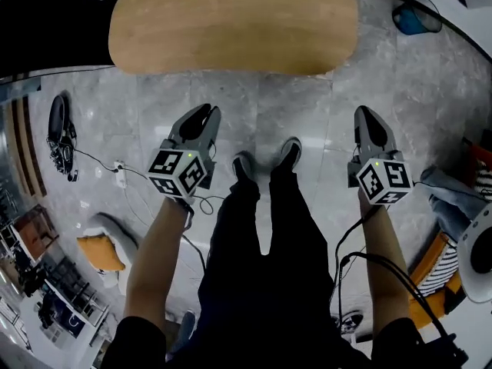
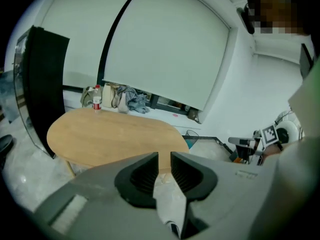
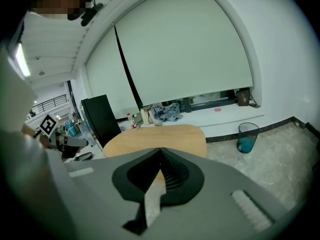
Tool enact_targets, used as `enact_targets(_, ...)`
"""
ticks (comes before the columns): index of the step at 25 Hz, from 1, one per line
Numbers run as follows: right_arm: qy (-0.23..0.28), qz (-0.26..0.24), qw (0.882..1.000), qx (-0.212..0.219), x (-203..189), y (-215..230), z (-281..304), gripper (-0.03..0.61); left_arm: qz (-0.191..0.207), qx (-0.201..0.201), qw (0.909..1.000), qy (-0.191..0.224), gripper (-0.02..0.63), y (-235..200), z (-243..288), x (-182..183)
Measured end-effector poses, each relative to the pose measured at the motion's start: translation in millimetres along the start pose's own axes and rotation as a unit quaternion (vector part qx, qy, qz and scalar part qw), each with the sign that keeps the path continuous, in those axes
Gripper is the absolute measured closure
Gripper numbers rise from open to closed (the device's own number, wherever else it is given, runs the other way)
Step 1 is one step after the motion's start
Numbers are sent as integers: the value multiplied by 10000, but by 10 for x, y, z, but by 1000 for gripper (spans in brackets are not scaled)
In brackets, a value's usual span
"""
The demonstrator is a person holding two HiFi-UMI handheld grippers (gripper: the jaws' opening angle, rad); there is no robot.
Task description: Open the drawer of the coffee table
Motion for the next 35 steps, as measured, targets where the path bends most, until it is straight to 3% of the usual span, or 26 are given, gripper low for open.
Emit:
enact_targets(7,-22,128,9996,-249,-512,340,399,575,-251,-87,9993,-276,529,-472,615,-619)
enact_targets(15,-231,-345,9989,-211,-1199,487,872,575,-462,-493,9959,-598,511,-893,1298,-1441)
enact_targets(17,-247,-308,9991,-152,-1374,499,974,575,-765,-672,9927,-641,471,-1000,1426,-1631)
enact_targets(20,-278,-278,9992,-105,-1610,553,1100,575,-1199,-971,9857,-683,355,-1113,1668,-1854)
enact_targets(22,-313,-269,9991,-123,-1760,598,1172,575,-1406,-1080,9819,-667,314,-1192,1841,-1957)
enact_targets(24,-316,-211,9992,-142,-1893,634,1224,575,-1656,-1175,9777,-540,314,-1263,1989,-2007)
enact_targets(29,-252,-242,9994,-9,-2083,695,1255,532,-2272,-1812,9568,-107,314,-1266,2273,-2057)
enact_targets(35,-324,-296,9989,168,-2202,846,1415,470,-1993,-1653,9657,-201,293,-1429,2766,-2153)
Point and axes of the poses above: the fingertips, and each gripper's own axes: z forward along the fingers, y to its right, x out of its top, the point moved 8 cm from there along -z, backward along the fingers, and after that the axes turned 10 degrees about x, right-handed, at the moved point
